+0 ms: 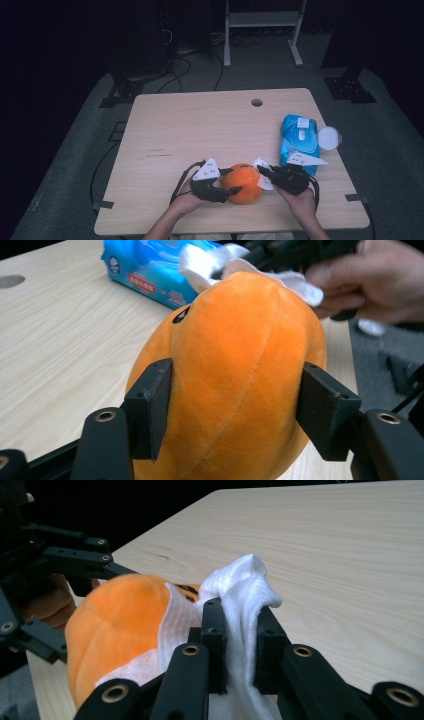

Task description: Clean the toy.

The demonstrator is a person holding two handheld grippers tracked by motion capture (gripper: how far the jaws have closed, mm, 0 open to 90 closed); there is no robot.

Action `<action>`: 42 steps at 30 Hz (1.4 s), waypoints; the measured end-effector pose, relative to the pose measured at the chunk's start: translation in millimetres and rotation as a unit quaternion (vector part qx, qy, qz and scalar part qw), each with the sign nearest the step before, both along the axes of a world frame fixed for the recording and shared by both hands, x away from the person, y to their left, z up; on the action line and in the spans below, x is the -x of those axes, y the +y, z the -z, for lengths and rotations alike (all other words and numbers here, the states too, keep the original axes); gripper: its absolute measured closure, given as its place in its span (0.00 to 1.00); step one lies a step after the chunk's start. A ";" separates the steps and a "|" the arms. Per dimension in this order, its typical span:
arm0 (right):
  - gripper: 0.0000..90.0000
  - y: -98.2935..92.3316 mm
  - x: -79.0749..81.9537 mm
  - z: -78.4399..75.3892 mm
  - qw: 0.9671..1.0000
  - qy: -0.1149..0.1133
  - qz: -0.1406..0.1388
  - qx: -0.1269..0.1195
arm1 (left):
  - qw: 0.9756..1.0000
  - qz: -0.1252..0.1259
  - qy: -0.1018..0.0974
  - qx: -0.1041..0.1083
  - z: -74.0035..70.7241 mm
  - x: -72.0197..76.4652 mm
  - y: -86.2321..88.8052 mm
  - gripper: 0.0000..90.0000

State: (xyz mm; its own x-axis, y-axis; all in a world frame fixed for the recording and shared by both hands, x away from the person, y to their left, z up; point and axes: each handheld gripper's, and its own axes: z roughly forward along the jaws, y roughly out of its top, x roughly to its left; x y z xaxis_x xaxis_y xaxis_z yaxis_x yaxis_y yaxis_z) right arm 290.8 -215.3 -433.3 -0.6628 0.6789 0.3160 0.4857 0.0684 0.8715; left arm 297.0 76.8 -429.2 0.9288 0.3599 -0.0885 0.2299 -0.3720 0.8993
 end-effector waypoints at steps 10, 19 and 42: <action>0.88 -0.5 0.3 4.1 0.999 0.020 -0.012 -0.047 | 0.995 -0.030 0.068 0.060 -3.6 -15.0 23.5 0.42; 0.88 6.9 9.9 -6.8 0.998 0.001 -0.038 -0.057 | 0.994 -0.058 0.070 0.060 -3.6 -16.3 24.7 0.40; 0.87 17.6 17.3 -21.2 0.996 -0.080 -0.024 0.034 | 1.000 -0.032 -0.001 0.001 -4.7 1.8 -3.3 0.40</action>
State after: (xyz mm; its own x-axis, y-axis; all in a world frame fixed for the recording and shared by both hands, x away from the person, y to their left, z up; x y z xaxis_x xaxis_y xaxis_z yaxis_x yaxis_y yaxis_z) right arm 273.5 -197.7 -412.0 -0.7334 0.6613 0.1574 0.3355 0.1507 0.9299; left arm 295.2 73.5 -424.4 0.9045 0.4176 -0.0869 0.2503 -0.3548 0.9008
